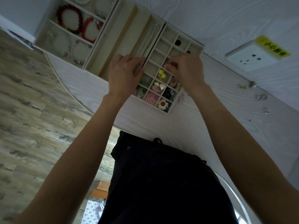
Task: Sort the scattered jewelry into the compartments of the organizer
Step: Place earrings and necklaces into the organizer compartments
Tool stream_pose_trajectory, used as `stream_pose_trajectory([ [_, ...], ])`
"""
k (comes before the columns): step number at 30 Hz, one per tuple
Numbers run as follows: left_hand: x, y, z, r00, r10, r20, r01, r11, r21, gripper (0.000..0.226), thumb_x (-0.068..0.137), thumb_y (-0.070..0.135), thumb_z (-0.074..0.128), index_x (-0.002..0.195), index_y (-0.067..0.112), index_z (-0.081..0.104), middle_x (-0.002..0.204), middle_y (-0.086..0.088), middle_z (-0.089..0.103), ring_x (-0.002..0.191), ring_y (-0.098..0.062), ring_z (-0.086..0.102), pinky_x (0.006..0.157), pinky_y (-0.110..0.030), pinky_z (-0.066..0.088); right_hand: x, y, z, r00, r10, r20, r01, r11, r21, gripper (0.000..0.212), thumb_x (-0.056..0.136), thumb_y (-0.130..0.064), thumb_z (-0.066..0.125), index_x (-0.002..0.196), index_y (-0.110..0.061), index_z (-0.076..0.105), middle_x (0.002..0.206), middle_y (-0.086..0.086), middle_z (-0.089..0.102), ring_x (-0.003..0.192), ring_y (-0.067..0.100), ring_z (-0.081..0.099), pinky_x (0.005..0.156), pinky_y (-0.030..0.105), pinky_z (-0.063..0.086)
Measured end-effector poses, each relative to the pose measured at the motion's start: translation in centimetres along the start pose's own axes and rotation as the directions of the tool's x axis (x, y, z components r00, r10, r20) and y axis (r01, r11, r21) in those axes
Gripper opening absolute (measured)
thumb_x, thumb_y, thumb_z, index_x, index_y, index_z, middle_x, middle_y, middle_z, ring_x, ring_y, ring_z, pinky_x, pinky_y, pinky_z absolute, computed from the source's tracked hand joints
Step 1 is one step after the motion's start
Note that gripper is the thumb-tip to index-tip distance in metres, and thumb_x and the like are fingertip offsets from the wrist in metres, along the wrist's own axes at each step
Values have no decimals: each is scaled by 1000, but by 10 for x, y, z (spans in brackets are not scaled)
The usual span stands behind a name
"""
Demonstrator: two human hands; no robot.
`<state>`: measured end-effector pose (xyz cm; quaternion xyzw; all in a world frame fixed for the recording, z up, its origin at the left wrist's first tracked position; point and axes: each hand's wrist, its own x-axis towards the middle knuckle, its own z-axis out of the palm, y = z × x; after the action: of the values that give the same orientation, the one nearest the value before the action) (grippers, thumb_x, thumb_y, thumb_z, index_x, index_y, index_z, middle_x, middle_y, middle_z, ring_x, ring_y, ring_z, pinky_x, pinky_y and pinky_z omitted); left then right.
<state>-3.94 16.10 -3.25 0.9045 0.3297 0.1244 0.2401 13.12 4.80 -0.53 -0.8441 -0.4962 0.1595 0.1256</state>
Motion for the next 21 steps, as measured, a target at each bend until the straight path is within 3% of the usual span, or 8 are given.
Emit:
stream_pose_trajectory([
  [5,0,1,-1,1000,-1,-8,1,1000,-3,31,89,30,56,117,20,65,92,-4,68,88,-27,55,77,-28,32,6,1,-8,996,-33,82,35,999,-32,25,90,-13,55,110,-10,69,102,12,70,91,25,64,83,30,48],
  [8,0,1,-2,1000,-11,-4,11,1000,-9,32,89,30,56,118,20,65,93,-4,68,89,-28,55,79,-31,36,7,1,-12,991,-52,125,57,998,-35,23,89,-15,57,109,-9,69,100,13,70,89,26,64,82,37,51],
  [15,0,1,-2,1000,-17,19,18,1000,-13,33,89,32,55,119,21,64,95,-3,68,90,-27,55,79,-33,38,5,-2,-10,994,-62,92,61,998,12,22,89,-21,60,104,-9,71,97,11,71,86,24,66,81,37,51],
  [21,1,0,-3,1000,-8,14,8,1000,-10,33,89,31,54,118,21,65,93,-5,68,87,-27,55,78,-31,35,10,-1,-12,988,-41,152,46,998,-34,26,89,-6,56,112,-3,66,102,18,69,91,29,64,87,31,46],
])
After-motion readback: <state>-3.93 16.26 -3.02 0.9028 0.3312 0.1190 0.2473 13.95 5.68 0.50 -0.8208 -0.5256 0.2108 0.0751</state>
